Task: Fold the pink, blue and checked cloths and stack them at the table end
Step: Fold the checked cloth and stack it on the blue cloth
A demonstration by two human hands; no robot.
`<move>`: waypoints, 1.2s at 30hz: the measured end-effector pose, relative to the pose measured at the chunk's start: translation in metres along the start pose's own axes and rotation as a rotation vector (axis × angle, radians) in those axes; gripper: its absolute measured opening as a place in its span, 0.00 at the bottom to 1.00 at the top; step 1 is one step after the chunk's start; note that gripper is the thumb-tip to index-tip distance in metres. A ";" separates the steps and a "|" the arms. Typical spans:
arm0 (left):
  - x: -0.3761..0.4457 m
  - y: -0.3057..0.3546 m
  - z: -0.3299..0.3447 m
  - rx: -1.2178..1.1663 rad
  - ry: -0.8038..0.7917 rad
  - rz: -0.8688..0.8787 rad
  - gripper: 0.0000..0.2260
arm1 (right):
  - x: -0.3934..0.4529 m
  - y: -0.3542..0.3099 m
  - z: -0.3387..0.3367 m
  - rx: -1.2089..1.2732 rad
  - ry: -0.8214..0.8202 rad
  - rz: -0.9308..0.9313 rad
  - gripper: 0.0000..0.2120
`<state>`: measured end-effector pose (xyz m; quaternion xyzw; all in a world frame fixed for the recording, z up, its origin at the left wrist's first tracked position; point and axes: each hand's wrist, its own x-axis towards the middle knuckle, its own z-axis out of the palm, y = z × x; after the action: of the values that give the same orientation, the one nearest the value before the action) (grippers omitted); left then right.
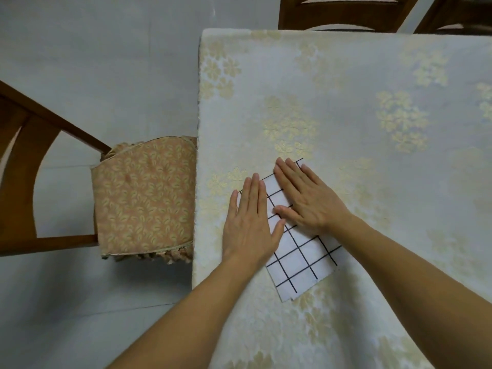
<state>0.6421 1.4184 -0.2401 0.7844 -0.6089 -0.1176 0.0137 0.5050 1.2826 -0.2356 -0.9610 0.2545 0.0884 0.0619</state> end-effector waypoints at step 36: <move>0.023 -0.033 -0.086 0.022 0.092 -0.073 0.12 | 0.019 0.046 -0.104 -0.145 0.040 -0.119 0.14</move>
<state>0.6959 1.3940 -0.1663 0.8107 -0.5799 -0.0752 0.0287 0.5123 1.2171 -0.1412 -0.9780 0.1910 0.0833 -0.0076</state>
